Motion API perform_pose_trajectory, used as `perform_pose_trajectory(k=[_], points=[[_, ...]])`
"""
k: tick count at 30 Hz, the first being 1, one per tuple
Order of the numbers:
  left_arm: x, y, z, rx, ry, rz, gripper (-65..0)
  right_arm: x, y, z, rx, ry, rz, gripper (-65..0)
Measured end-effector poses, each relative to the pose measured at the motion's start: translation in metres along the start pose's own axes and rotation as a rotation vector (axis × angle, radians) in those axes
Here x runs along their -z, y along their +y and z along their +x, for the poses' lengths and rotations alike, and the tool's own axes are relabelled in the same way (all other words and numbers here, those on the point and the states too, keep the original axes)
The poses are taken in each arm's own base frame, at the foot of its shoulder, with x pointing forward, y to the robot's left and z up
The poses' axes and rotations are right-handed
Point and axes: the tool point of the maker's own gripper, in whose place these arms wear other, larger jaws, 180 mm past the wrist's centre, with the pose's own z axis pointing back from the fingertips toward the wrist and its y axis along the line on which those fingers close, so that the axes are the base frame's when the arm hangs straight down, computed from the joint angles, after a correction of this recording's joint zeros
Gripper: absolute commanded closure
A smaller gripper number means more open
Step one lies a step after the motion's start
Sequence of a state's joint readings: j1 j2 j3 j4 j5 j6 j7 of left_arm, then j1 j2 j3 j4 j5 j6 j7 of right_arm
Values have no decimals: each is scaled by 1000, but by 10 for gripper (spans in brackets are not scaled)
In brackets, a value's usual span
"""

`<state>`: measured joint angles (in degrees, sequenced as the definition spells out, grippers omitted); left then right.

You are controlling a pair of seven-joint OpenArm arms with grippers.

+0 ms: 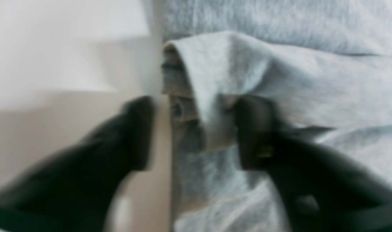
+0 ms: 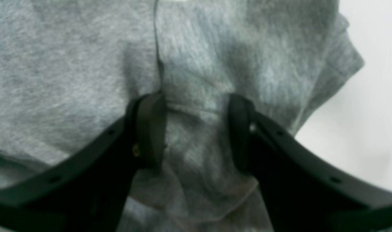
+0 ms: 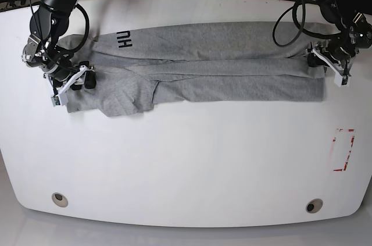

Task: Fold the T-shirt properly
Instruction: 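Move the left gripper to the shirt's folded end and grasp it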

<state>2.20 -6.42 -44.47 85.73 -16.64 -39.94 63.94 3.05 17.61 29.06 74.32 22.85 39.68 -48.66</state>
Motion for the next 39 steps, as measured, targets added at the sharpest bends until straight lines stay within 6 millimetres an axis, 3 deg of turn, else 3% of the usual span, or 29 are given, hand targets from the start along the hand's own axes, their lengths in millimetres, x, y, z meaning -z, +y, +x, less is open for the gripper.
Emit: perform_pose_trajectory(k=[2,10,14,17,21,26,31,39], points=[[1,-2,1,-6,-8,-10,-31,0,0,0,0,-1,0,-300],[-11,-4,-1,49,22,40,-33,3,5,0,11,-11,10,-298],[-24,-24,17,172,-12,60,-33,4,7,0,14,-13,14,-298],[-33,-52,34,290,-63,35,-33,4,8,0,13,-13,14,-298],[-33,-108,35,458,-68,-60,-35,5,9,1,15,-17,17,-298],[-24,-166,30,511,-80,-188,-35,5,9,1,13,-15,16,-298],[-21,-225,44,575,-126,-303,-35,5,9,1,13,-15,16,-298],[-26,-285,46,667,-164,-435,-35,5,9,1,14,-15,16,-298]])
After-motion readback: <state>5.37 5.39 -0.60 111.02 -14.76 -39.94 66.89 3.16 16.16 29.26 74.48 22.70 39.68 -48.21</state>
